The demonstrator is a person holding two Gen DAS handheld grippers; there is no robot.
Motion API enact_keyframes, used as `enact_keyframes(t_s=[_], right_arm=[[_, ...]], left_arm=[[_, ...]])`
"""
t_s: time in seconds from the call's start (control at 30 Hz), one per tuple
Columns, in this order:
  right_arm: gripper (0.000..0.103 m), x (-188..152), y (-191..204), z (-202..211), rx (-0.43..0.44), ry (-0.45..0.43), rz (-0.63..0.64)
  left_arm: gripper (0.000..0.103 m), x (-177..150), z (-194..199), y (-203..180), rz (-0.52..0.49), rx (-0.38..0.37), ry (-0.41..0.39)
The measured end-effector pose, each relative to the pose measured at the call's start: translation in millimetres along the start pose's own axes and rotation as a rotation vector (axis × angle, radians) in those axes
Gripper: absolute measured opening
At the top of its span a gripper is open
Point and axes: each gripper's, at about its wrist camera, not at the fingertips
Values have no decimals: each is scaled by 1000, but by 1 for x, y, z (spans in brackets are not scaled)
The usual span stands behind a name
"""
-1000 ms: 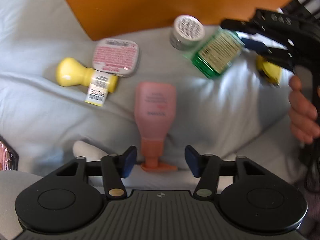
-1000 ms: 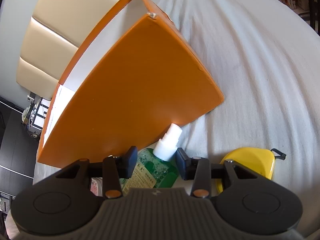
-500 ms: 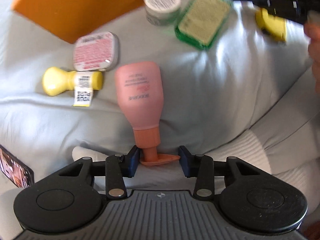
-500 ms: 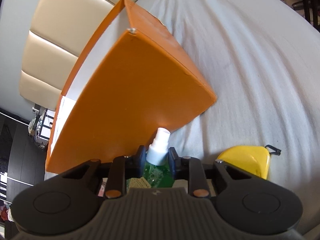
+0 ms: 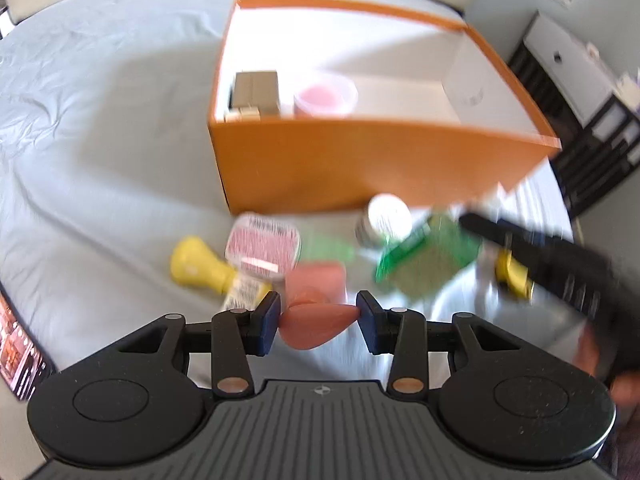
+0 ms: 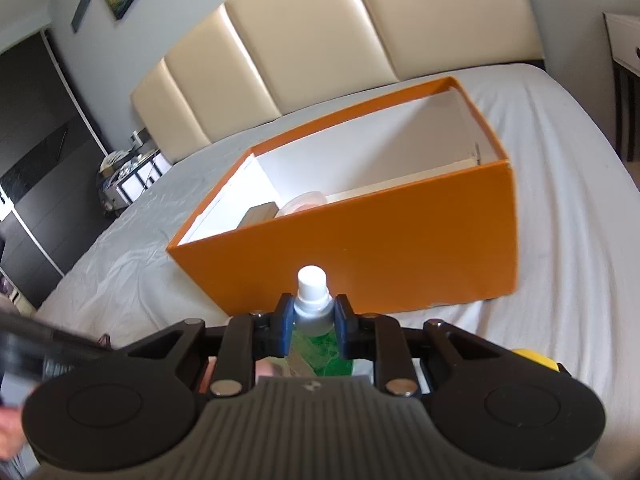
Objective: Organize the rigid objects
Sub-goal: 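Lift and carry the pink bottle and green spray bottle over the orange box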
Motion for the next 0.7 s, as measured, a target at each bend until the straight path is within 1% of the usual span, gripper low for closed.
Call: enact_keyframes(t_s=[0.1,0.2,0.27,0.33,0.4,0.53,0.57,0.7], right_arm=[[20,-5,2,-6,6,36,33],[21,-7,4,-7,11,27,51],[23,-7,4,-9,35,29,43],[25,-8,6,-13,53,34,37],[25,-7,7,-19,52,40,31],[26,-6,7,-39,46,54,-19],[25,-6,7,-41,45,57,-23],[23,-7,11,-41,44,46,4]], left_arm=[[47,9,-2,6,19,4,-40],[47,10,-6,5,18,1,-77],[47,9,-11,5,13,-6,-98],[47,8,-14,3,-11,14,-99],[46,7,-22,3,-25,35,-78],[39,6,-30,5,-14,30,-58],[39,5,-30,5,-13,32,-58],[35,3,-25,3,-17,22,-95]])
Point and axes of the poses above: each gripper's, at about its wrist camera, not at the fingertips, and z roughly against the way its jaws point, y to its left, x to its top, and after that the axes turned 9 degrees about -y, right-handed
